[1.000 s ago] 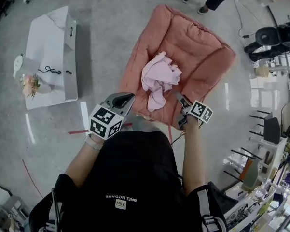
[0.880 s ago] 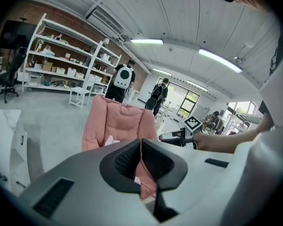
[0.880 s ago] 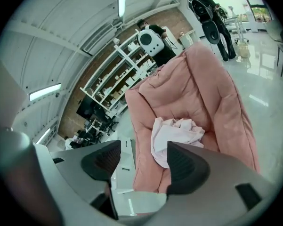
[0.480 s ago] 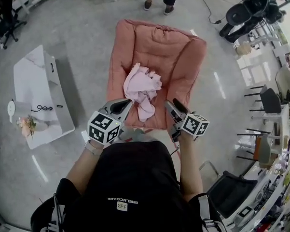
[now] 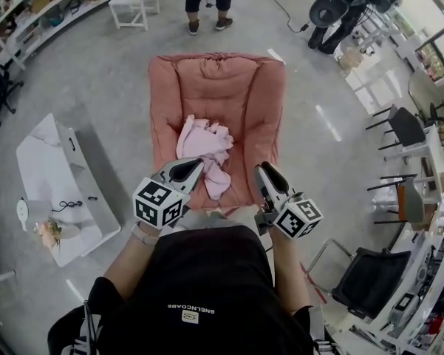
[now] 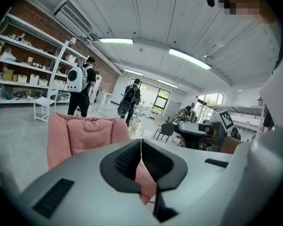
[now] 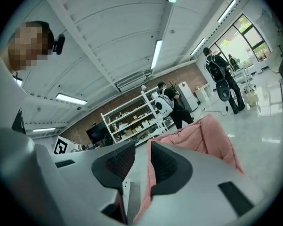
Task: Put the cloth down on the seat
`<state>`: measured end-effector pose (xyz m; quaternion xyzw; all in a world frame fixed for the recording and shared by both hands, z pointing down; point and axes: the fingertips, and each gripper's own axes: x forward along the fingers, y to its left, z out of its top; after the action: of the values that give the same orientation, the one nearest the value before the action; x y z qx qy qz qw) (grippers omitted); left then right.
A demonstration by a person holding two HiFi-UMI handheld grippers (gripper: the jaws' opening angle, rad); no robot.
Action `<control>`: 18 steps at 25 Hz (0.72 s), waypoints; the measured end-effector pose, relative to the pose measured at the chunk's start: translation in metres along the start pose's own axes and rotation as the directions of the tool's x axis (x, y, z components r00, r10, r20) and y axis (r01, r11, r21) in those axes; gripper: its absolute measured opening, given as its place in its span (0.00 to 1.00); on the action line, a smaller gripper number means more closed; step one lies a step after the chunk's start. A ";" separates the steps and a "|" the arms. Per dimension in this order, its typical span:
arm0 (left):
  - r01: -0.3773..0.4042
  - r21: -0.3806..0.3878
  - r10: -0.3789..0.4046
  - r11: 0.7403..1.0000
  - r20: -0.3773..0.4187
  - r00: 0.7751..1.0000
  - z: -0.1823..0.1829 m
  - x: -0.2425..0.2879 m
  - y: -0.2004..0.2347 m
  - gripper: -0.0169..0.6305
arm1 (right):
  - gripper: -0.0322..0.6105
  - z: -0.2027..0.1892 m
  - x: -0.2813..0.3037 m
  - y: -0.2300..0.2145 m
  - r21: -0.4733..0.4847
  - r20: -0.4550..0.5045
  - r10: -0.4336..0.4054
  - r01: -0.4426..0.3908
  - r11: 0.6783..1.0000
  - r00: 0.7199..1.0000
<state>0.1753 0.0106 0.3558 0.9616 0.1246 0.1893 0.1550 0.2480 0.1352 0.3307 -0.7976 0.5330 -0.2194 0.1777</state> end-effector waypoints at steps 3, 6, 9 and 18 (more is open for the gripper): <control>0.037 0.009 -0.037 0.999 0.007 0.999 0.007 0.006 -0.011 0.05 | 0.23 0.004 -0.016 0.005 -0.035 0.026 -0.019 0.019 0.999 0.999; 0.078 0.029 -0.079 0.996 0.011 0.997 0.013 0.012 -0.021 0.05 | 0.22 0.006 -0.027 0.010 -0.063 0.042 -0.022 0.025 0.998 0.999; 0.114 0.057 -0.114 0.992 0.009 0.993 0.017 0.018 -0.030 0.05 | 0.22 0.009 -0.036 0.013 -0.085 0.060 -0.037 0.042 0.995 0.998; 0.165 0.121 -0.163 0.979 -0.027 0.986 0.022 0.033 -0.052 0.05 | 0.22 0.013 -0.052 0.009 -0.089 0.112 -0.083 0.094 0.992 0.990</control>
<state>0.2045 0.0630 0.3295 0.9541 0.2160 0.1761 0.1094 0.2308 0.1809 0.3070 -0.8387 0.4963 -0.1585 0.1587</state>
